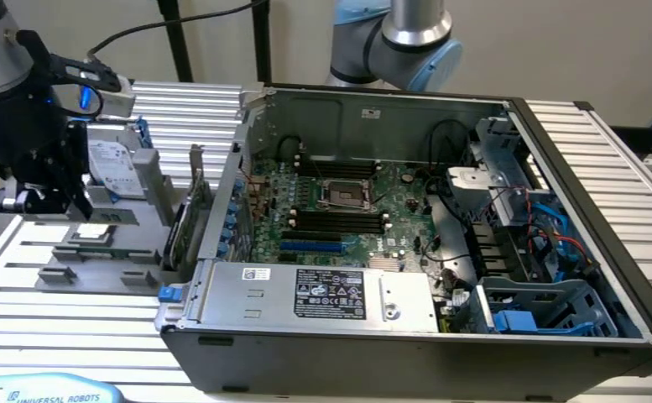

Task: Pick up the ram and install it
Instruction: 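Pick up the ram and move it above insertion slot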

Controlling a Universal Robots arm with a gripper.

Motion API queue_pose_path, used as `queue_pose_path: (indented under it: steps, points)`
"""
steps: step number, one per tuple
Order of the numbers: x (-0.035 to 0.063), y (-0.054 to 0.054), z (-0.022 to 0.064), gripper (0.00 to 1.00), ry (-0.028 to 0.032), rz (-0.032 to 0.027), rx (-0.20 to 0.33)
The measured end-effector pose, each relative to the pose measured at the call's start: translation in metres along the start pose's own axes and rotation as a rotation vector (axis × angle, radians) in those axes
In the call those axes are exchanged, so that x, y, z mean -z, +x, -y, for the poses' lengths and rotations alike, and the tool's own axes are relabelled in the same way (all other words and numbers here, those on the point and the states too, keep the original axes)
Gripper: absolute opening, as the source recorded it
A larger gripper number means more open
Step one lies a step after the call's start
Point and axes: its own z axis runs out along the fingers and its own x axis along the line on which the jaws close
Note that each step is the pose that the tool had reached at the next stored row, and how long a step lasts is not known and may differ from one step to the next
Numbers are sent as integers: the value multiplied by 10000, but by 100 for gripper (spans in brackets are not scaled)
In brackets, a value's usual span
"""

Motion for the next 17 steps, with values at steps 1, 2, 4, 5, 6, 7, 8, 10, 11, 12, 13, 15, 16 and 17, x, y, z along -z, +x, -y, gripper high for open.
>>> queue_pose_path:
  steps: [1,2,4,5,6,7,8,10,11,12,13,15,16,17]
  points:
    - [38,-2,23,13,1,24,13]
    - [73,-4,48,13,1,49,27]
    - [143,-8,101,13,-1,102,55]
    - [177,-10,129,13,-2,132,70]
    - [209,-12,159,13,-4,165,88]
    - [241,-13,190,13,-4,201,105]
    - [273,-15,222,13,-5,237,122]
    - [339,-18,288,13,-8,311,158]
    - [370,-20,321,13,-7,351,175]
    - [400,-22,355,13,-8,389,191]
    - [432,-23,391,13,-10,428,207]
    - [490,-26,466,13,-11,513,238]
    - [515,-27,508,13,-11,559,252]
    - [536,-28,552,13,-9,606,262]
